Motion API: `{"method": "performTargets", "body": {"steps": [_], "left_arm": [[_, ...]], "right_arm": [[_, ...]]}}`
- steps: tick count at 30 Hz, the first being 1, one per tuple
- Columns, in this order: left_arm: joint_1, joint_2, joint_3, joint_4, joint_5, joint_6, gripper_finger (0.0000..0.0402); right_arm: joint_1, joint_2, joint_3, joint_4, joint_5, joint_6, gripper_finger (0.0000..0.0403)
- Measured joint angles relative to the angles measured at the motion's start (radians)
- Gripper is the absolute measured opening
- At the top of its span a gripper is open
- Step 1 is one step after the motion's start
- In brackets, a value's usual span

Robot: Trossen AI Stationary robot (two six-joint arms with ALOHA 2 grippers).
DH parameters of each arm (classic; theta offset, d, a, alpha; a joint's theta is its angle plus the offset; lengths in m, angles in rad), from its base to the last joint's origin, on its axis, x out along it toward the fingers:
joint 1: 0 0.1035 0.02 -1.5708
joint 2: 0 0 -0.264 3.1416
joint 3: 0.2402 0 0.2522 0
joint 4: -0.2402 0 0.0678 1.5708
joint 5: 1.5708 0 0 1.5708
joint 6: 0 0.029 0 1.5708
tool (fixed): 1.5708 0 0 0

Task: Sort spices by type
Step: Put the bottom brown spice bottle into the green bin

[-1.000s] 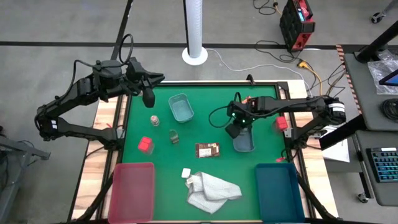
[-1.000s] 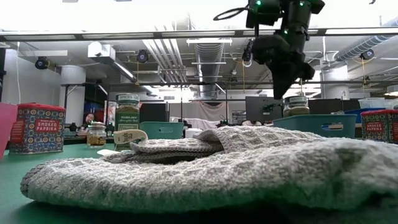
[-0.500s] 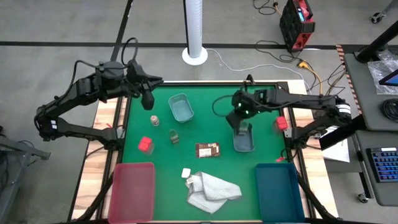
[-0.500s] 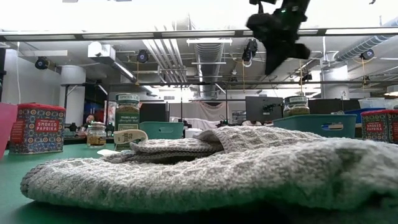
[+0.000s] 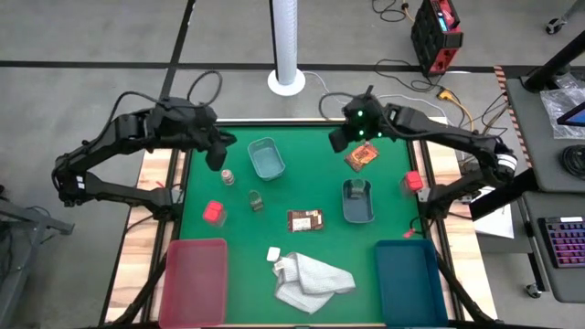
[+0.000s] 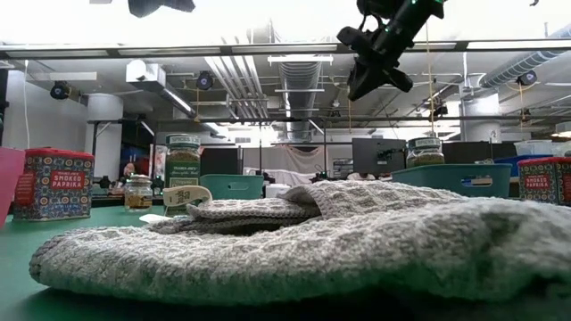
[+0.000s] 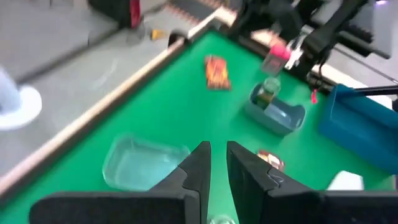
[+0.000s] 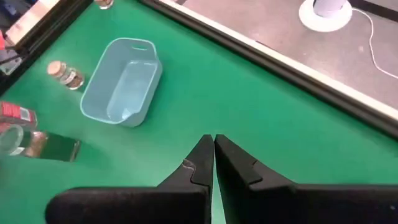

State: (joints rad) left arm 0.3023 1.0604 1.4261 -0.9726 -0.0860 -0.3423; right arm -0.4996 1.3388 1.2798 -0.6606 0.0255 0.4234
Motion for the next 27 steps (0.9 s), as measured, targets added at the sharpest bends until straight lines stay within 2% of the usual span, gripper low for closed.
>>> {"method": "performTargets", "body": {"steps": [5, 11, 16, 20, 24, 27], "left_arm": [[-0.006, 0.020, 0.000, -0.117, 0.007, -0.218, 0.0037], [-0.006, 0.063, 0.000, -0.211, 0.021, -0.373, 0.0037], [-0.006, 0.137, 0.000, -0.275, 0.020, -0.413, 0.0037], [0.002, 0.214, 0.000, -0.351, 0.020, -0.431, 0.0039], [0.003, 0.276, -0.016, -0.462, 0.010, -0.324, 0.0051], [0.013, 0.280, -0.084, -0.430, 0.008, -0.237, 0.0062]], "right_arm": [[-0.111, -0.004, 0.039, -0.037, -0.204, -0.096, 0.0009], [-0.186, 0.002, 0.053, -0.043, -0.236, -0.237, 0.0009], [-0.219, 0.006, 0.053, -0.046, -0.235, -0.304, 0.0009], [-0.228, 0.006, 0.051, -0.048, -0.240, -0.287, 0.0009], [-0.228, 0.006, 0.049, -0.043, -0.235, -0.304, 0.0009], [-0.228, 0.006, 0.046, -0.036, -0.234, -0.301, 0.0009]]}}
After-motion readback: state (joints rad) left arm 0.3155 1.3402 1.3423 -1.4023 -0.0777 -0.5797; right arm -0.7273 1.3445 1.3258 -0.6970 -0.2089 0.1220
